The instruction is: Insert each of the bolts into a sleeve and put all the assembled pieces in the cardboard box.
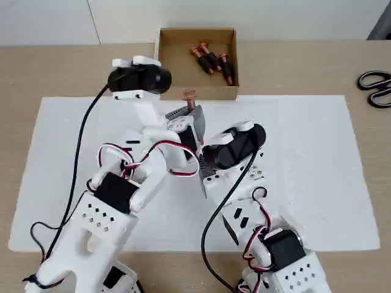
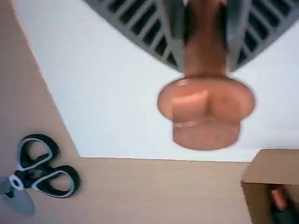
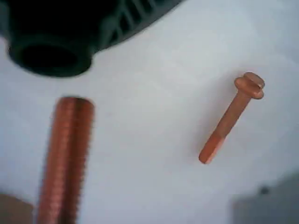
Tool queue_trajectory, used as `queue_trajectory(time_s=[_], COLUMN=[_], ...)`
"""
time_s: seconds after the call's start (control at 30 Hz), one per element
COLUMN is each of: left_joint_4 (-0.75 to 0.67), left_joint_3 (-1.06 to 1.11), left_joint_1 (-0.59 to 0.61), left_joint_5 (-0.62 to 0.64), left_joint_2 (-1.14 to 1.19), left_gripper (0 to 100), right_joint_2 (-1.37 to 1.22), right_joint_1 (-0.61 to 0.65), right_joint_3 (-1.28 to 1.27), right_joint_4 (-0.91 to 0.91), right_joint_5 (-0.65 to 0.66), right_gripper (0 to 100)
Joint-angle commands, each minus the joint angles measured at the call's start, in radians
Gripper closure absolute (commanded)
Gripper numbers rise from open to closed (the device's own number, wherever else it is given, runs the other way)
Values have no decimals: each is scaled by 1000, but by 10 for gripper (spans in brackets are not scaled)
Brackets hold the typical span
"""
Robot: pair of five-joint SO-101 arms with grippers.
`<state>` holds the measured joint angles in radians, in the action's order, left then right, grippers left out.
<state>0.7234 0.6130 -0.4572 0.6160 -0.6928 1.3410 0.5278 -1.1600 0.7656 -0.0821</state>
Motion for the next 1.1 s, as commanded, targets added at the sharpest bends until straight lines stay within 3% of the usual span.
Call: queue_trajectory(time_s=[0.0,1.07], left_joint_4=[-35,-26], left_joint_3=[-5,27], left_joint_1=[-20,-20], left_joint_5=[6,3], left_joint_2=[-37,-43], left_gripper=[994,994], right_joint_2=[8,8], right_joint_1=[8,50], right_joint_3=[5,5], right_joint_4=[-24,-24], right_joint_5=[3,3], right_gripper=[995,995])
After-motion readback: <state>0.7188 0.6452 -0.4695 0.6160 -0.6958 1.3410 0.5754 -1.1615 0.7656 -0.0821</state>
